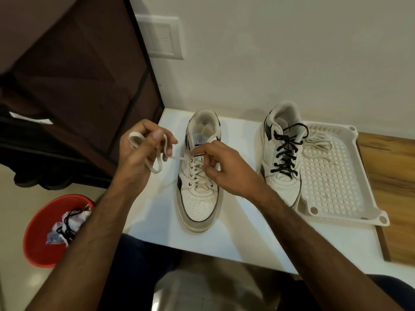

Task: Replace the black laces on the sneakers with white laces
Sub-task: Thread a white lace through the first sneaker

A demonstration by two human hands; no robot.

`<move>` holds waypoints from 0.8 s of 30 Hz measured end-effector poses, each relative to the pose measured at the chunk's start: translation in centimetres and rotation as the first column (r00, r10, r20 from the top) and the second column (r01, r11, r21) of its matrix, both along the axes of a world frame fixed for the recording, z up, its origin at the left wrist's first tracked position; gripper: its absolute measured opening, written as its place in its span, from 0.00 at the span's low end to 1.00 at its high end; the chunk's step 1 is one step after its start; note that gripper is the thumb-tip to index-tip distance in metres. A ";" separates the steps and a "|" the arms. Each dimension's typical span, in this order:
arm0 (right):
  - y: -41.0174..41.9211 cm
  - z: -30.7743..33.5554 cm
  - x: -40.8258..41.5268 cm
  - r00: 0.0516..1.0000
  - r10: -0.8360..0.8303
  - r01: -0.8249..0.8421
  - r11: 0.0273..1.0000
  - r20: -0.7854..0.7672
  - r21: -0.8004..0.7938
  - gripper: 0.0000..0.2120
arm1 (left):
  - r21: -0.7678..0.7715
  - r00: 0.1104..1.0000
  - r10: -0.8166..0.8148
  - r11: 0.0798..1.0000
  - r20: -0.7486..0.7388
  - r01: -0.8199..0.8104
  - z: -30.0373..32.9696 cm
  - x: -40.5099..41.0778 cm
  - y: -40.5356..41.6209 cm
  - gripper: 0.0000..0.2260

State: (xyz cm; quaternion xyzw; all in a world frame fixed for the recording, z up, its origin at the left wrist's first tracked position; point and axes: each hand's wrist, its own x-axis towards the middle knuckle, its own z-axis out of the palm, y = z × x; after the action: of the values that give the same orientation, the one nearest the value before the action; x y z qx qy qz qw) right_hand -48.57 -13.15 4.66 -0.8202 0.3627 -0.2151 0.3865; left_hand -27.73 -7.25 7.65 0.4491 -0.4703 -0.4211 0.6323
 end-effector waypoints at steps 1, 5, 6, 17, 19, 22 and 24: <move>0.4 0.2 0.3 1.000 -0.006 0.006 1.000 0.026 -0.007 0.16 | 0.008 0.999 -0.028 1.000 0.040 0.028 0.0 -0.3 0.0 0.10; 2.3 1.5 1.8 0.988 0.026 -0.051 0.986 0.155 0.157 0.07 | 0.024 0.961 -0.148 0.989 0.233 0.147 0.0 -1.5 0.2 0.07; 2.4 1.6 1.9 0.985 0.017 -0.053 0.976 0.173 0.210 0.04 | 0.012 0.957 -0.142 0.990 0.253 0.143 0.1 -1.4 0.2 0.08; -0.2 1.3 -3.9 0.969 0.175 -0.096 0.916 -0.174 0.389 0.07 | 0.052 0.955 0.064 0.997 -0.288 -0.051 0.0 0.2 0.2 0.14; -0.2 1.3 -3.7 0.968 0.170 -0.089 0.921 -0.185 0.379 0.07 | 0.075 0.893 0.115 0.993 -0.435 -0.091 0.1 0.4 0.4 0.16; 0.3 1.2 -3.1 0.976 0.141 -0.085 0.948 -0.165 0.307 0.10 | 0.108 0.846 0.240 0.971 -0.476 -0.214 -0.1 1.4 0.4 0.17; 0.4 1.6 -3.0 0.990 0.088 -0.053 0.957 -0.111 0.286 0.12 | 0.118 0.918 0.297 0.954 -0.263 -0.275 -0.5 1.7 0.2 0.13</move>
State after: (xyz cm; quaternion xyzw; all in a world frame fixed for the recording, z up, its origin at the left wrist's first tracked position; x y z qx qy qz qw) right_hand -51.54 -12.73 6.22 -0.7809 0.3831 -0.0964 0.4838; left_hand -25.98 -7.09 7.10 0.4740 -0.2895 -0.4013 0.7283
